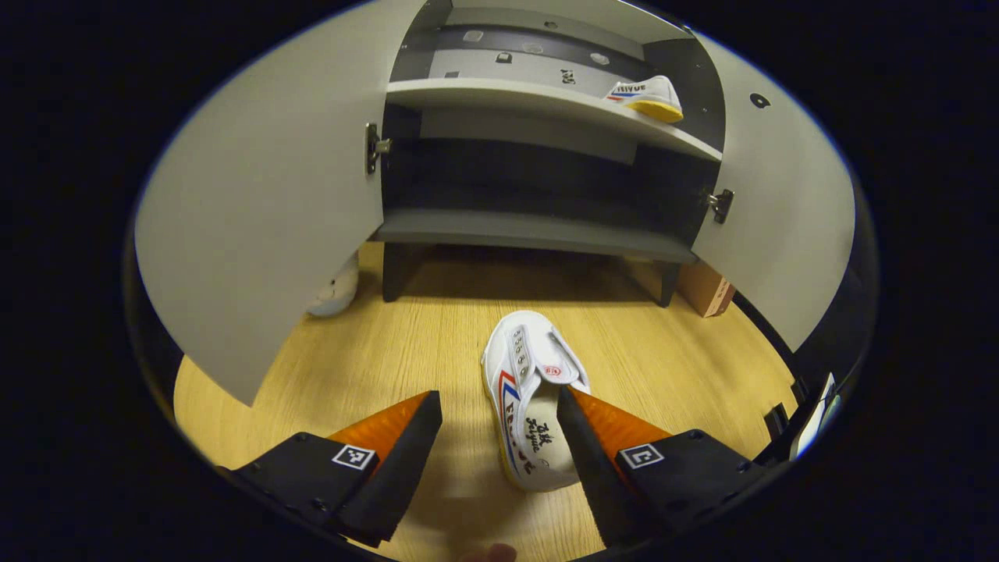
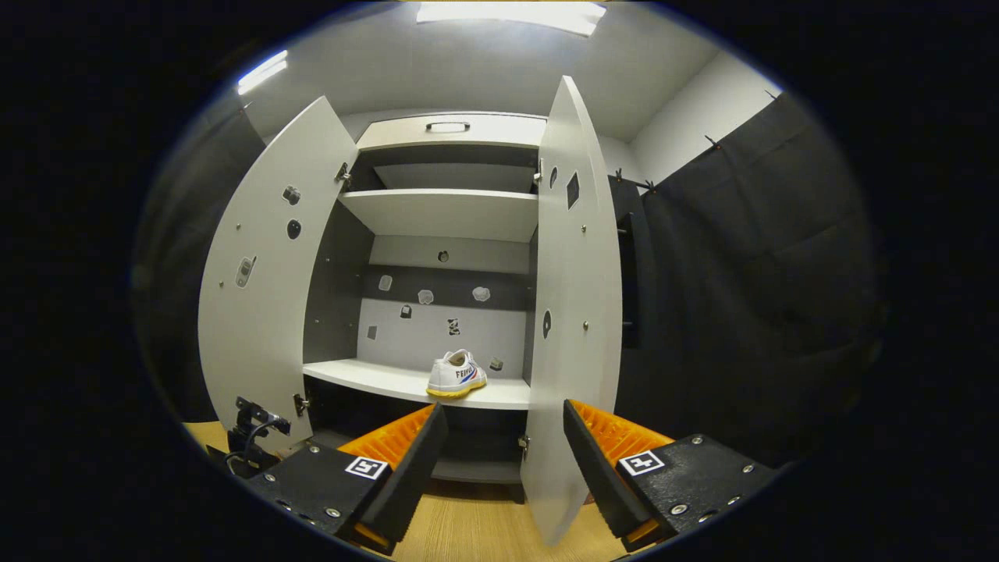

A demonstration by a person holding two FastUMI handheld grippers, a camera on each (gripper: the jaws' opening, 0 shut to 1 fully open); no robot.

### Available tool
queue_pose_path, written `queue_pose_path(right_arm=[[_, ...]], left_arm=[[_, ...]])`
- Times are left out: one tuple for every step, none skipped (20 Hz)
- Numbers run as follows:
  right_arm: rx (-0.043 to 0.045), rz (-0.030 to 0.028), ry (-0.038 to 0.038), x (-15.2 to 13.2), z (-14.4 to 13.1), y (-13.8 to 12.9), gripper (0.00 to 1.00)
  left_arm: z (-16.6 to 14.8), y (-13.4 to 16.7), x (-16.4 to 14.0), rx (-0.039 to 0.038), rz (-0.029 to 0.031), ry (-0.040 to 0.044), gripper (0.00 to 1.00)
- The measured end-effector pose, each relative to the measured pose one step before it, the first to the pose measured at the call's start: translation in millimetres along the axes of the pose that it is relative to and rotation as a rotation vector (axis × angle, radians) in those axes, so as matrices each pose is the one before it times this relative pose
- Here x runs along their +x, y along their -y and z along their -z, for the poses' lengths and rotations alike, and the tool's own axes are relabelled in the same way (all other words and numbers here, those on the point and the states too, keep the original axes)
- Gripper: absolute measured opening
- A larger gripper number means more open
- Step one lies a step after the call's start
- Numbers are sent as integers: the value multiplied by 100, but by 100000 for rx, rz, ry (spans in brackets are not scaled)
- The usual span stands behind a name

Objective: Grab one shoe with the right hand and put it into the shoe cabinet, grab the other shoe with the left hand and put it into the shoe cabinet; then close the right door with the right hand and the left door with the left hand.

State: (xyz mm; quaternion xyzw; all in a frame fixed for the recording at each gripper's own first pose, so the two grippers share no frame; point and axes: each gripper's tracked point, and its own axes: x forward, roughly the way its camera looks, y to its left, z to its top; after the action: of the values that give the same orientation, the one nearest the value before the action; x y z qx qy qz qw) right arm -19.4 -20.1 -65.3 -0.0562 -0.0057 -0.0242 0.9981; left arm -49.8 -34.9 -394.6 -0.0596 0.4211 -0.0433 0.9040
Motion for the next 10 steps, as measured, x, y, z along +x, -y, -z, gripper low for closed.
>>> queue_pose_path(right_arm=[[-262,624,160,-110,-34,230,92],[-318,962,6,-50,54,323,92],[-70,1011,-398,71,118,272,92],[476,558,-433,15,113,154,93],[904,545,-572,42,48,113,93],[827,125,-665,79,128,90,93],[373,481,-375,48,73,207,93],[114,450,-432,147,58,236,93],[-48,300,-514,-36,75,128,93],[-105,237,-248,92,10,54,93]], left_arm=[[635,-187,706,-835,-224,-1752,98],[573,-131,683,-71,-436,-1880,98],[320,-62,896,456,-499,-1221,98],[67,-48,861,586,-282,-299,98],[-229,-49,820,545,-149,429,98],[-227,-42,958,277,-39,574,98],[-250,-35,773,-75,44,-32,98],[-252,-50,942,-773,388,780,95],[-343,-72,701,-672,234,1304,98],[-269,-184,535,554,-43,818,98]])
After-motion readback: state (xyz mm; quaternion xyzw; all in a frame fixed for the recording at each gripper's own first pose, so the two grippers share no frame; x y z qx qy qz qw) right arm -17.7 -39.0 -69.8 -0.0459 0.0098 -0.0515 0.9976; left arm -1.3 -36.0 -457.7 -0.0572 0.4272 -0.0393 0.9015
